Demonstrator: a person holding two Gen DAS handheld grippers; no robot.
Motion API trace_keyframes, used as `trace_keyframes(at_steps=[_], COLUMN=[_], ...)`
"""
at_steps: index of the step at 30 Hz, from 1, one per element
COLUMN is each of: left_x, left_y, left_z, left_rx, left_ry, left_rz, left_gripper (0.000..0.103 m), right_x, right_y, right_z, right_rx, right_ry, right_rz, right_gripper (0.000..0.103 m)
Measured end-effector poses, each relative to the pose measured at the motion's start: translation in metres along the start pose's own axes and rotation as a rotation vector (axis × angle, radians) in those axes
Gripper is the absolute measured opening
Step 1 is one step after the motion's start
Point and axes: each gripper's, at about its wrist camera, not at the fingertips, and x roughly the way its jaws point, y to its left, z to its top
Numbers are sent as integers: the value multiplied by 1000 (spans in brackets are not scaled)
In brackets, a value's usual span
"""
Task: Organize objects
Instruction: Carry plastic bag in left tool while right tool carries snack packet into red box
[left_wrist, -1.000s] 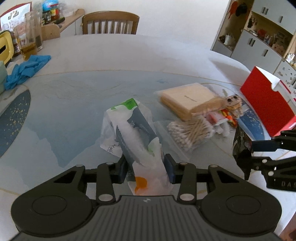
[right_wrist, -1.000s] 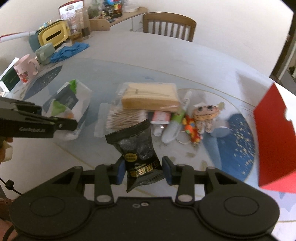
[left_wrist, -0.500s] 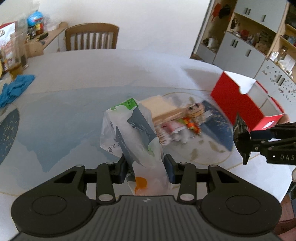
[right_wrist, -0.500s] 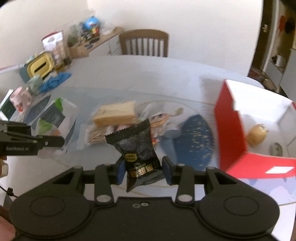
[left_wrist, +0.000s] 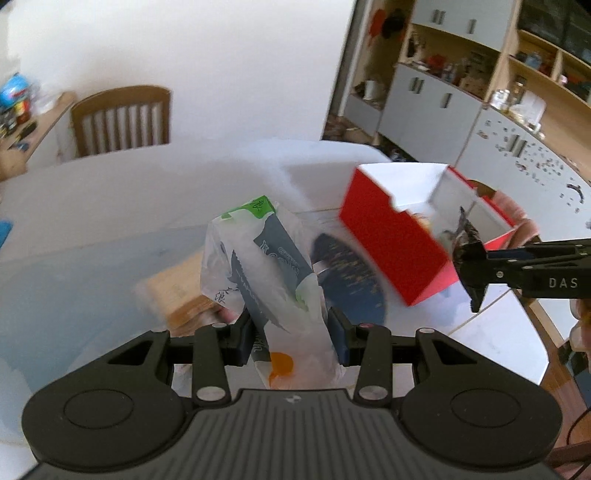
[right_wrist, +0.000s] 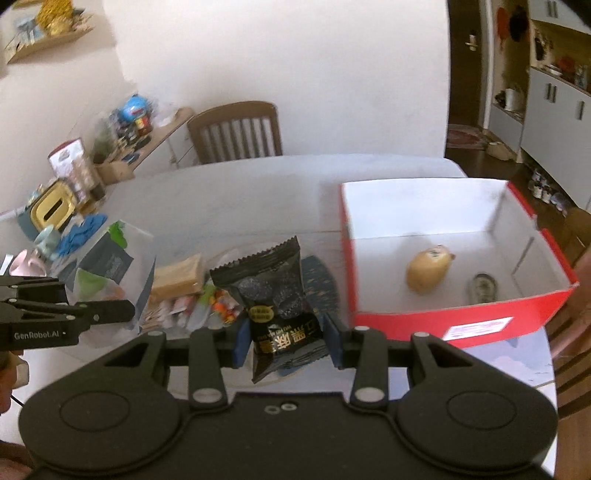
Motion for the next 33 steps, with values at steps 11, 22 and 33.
trace_keyframes(at_steps=[11,22,33], left_x=[38,86,136], left_y=[-84,-152,-200], left_z=[45,71,94], left_rx=[104,155,269], left_ry=[-11,45,87], left_rz=[-88,-146,-99], left_gripper=[40,40,40], right_x=[-14,-8,25], right_y=[-74,-150,-193], right_z=[10,23,39], right_rx=[76,164,205], right_ry=[-34,-45,-21], right_rz=[-49,-109,-148], right_gripper=[40,40,40])
